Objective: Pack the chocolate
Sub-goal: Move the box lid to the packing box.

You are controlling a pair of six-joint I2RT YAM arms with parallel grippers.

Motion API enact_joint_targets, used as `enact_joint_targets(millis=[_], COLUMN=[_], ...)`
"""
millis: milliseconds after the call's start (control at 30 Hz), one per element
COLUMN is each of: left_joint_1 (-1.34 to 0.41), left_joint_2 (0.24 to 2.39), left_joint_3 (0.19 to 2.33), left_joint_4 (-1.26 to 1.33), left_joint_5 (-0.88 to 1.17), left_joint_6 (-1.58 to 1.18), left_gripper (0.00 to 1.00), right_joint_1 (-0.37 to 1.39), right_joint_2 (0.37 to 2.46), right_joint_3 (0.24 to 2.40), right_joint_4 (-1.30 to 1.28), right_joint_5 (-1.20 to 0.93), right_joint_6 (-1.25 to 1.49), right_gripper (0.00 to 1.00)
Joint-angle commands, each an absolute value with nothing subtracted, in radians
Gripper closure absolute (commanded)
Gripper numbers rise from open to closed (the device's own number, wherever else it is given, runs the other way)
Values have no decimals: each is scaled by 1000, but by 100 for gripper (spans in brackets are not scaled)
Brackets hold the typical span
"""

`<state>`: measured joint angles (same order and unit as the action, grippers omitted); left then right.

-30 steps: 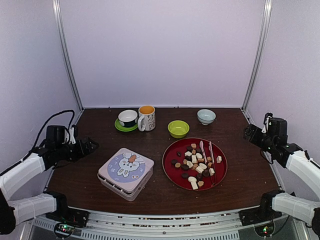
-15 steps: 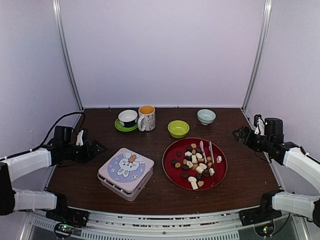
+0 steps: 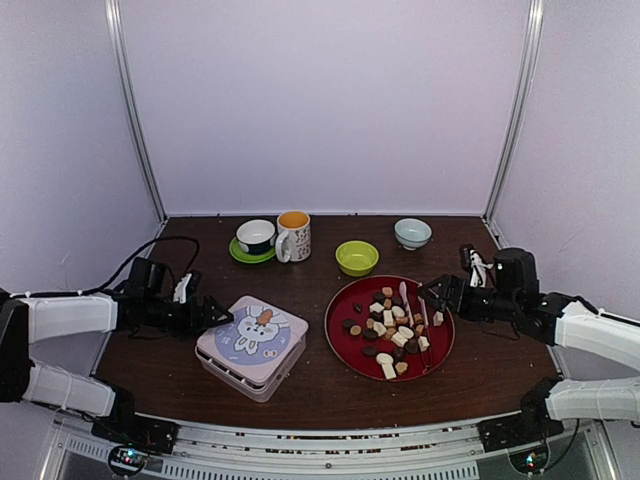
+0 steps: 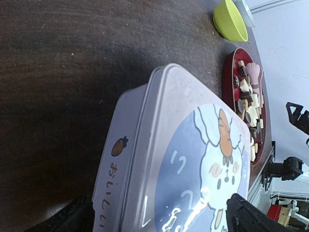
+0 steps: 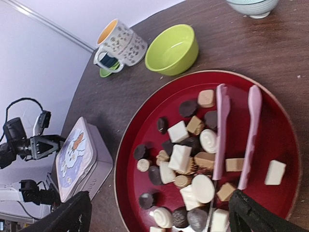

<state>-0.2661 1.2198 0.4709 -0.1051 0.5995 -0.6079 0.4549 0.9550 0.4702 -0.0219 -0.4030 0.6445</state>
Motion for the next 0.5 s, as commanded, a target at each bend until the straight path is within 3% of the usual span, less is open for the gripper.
enact_joint_targets(millis=[0, 467], left_joint_1=[-315, -494], left_joint_2=[1219, 1028], left_joint_3=[465, 317], left_joint_4=[-62, 44], left_joint_5=[613, 533], left_joint_6=[-613, -880], left_gripper=[2, 2], right_joint_1=[586, 903], right_joint_2=[969, 1132], right_joint_3=[451, 485], right_joint_4=[74, 187], right_joint_5=[-343, -207], right_joint_6=[756, 889], right_gripper=[0, 0])
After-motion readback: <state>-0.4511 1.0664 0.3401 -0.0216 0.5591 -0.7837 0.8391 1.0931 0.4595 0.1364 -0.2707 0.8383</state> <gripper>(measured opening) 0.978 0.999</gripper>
